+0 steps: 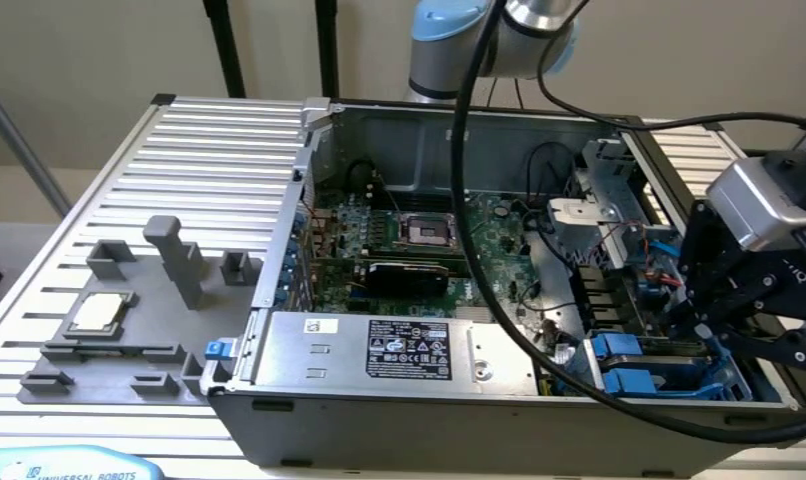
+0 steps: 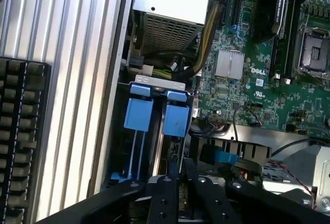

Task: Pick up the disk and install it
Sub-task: 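Insert the first disk wire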

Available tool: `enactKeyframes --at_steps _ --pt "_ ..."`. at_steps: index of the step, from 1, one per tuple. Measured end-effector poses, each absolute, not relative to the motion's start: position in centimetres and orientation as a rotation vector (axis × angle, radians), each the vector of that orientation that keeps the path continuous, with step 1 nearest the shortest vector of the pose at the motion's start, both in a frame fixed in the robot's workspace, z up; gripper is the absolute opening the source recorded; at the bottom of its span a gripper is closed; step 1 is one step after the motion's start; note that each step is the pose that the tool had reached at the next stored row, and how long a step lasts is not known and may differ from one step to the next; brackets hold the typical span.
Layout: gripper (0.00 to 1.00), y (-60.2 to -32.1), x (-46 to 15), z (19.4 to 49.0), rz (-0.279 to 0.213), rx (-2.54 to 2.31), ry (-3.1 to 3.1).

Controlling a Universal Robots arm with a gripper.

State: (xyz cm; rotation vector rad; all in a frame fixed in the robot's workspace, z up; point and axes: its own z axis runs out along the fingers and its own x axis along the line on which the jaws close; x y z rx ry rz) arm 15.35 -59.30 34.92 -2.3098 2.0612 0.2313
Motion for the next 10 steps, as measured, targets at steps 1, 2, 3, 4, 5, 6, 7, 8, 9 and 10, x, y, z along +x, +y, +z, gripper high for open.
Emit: enactKeyframes --at_steps 1,2,3,4,5,6,7,8,9,10 --pt "0.16 -59.3 15.35 34.89 0.23 -2.297 2.076" --pt "0.16 -59.3 15.35 34.85 0.229 -2.284 2.09" --pt "0.16 -59.3 15.35 34.82 0.228 -2.27 2.104" --pt "0.16 -59.31 15.35 34.79 0.226 -2.257 2.118" --pt "0.16 -59.3 15.35 34.76 0.225 -2.244 2.132" --pt "0.16 -59.3 15.35 34.72 0.224 -2.231 2.146" --pt "0.16 -59.3 15.35 34.68 0.222 -2.218 2.16" --pt "0.16 -59.31 15.35 34.64 0.219 -2.208 2.172" --pt "0.16 -59.31 15.35 34.6 0.217 -2.198 2.185" --pt "0.16 -59.31 15.35 34.58 0.214 -2.19 2.196"
